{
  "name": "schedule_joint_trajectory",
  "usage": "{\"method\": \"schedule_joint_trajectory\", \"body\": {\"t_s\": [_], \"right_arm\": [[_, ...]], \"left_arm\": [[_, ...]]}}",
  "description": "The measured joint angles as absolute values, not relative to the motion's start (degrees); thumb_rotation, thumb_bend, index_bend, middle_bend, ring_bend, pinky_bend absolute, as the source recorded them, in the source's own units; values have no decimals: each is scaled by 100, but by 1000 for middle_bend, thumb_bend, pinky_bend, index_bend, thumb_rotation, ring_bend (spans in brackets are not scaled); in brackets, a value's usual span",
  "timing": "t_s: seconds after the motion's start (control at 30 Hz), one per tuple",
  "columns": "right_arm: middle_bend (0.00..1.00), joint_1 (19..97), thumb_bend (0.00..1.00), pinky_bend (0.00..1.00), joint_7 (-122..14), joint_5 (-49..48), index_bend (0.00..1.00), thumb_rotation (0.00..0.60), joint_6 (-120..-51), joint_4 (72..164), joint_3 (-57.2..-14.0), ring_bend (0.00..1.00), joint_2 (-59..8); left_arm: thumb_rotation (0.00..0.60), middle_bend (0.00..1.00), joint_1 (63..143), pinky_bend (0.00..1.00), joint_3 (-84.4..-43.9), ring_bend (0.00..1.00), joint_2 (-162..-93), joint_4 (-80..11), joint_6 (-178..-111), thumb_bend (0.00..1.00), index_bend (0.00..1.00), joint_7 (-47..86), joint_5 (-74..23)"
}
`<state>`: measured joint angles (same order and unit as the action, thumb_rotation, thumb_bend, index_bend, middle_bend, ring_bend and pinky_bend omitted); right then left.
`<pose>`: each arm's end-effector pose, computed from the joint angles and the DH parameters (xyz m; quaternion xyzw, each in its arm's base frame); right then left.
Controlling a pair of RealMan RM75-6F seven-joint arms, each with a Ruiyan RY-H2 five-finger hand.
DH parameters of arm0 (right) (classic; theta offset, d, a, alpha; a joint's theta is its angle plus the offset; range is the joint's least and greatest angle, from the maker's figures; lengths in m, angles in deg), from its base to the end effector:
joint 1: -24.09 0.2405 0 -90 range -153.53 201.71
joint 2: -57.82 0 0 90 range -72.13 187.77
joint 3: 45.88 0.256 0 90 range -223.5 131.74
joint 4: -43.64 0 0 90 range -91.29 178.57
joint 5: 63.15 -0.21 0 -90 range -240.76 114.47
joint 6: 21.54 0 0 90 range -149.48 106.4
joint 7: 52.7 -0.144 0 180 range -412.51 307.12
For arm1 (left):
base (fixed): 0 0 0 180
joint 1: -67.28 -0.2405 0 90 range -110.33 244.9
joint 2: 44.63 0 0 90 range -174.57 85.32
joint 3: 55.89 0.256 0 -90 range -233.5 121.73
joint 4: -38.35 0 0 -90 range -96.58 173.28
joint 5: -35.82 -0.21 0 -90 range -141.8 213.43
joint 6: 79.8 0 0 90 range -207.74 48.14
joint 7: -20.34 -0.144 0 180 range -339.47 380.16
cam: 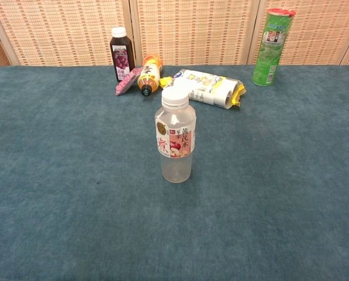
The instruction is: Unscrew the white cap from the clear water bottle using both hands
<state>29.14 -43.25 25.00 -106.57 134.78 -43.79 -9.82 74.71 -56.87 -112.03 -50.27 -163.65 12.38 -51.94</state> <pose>-0.3050 -0.1789 0.1371 0.6321 -0.3437 0.3562 0.5961 -0.3103 0.1886 0.1375 -0.6483 -0.3360 -0.3484 0.5877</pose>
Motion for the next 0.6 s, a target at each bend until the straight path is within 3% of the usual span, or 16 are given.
{"method": "schedule_joint_trajectory", "body": {"t_s": [0.33, 0.6], "right_arm": [[0, 2853, 135, 0, -4408, 2625, 0, 600, -10801, 13572, -4406, 0, -948], [0, 2999, 136, 0, -4341, 2821, 0, 600, -10661, 13953, -4406, 0, -774]], "left_arm": [[600, 0, 7644, 134, -5645, 0, -11287, -4862, -16180, 373, 0, 2175, -5409], [600, 0, 8092, 135, -5552, 0, -11585, -4525, -15787, 382, 0, 4956, -5759]]}}
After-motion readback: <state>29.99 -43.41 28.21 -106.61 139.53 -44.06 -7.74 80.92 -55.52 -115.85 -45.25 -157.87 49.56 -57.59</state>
